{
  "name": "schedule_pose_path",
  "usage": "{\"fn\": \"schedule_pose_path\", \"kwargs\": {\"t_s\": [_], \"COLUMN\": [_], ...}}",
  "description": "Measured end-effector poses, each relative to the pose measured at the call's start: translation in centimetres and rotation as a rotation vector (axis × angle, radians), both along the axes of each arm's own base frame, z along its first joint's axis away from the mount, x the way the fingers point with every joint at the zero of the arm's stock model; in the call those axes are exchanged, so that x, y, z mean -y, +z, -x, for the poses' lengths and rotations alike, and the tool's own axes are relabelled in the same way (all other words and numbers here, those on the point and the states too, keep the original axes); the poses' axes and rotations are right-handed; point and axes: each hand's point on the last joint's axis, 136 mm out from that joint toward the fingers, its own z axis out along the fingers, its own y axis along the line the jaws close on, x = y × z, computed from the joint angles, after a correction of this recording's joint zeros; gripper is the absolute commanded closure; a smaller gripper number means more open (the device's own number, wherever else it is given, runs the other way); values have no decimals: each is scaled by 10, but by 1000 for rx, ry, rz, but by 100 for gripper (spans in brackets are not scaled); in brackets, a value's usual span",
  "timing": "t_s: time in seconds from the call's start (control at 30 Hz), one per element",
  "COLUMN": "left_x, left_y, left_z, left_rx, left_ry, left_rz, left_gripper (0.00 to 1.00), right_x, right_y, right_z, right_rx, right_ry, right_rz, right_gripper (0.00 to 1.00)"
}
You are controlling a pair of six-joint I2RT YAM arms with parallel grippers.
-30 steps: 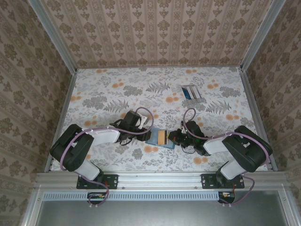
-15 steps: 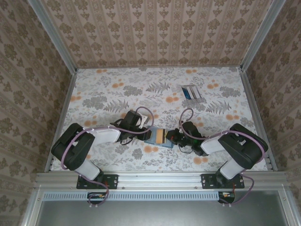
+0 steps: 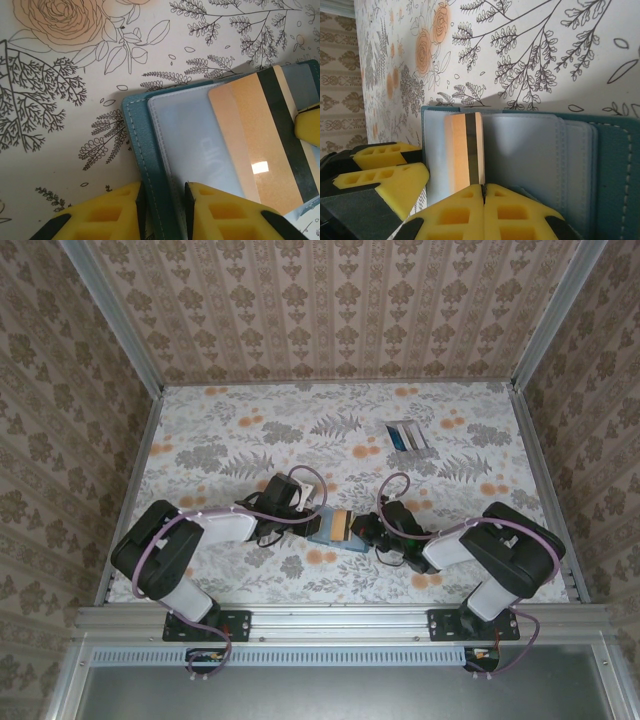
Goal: Put the credit cards into the card holder
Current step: Insert the credit card into the card slot.
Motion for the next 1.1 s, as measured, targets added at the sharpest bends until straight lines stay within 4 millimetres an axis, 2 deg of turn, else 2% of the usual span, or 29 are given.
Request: {"fn": "schedule_pose_path", "kwargs": {"t_s": [0.47,0.73,0.93,1.1], "left_x": [2,1,0,-5], "left_y": [0,-1,0,2], "left_z": [0,-8,-10,-5], "left_rx": [-14,-29,-49,-88], "left_ry": [10,55,78,106], "left_rz": [16,55,101,123], "left_gripper": [73,72,68,64], "right_x": [-30,-35,-34,-35], "right_y": [2,-3,-2,1], "right_z": [-3,-9,-9,-2], "right_rx": [-22,-55,-59,-86], "right_ry": [-30,-74,-92,-76], "right_rz": [-30,-22,-23,12], "right_gripper": [100,100,87,83]}}
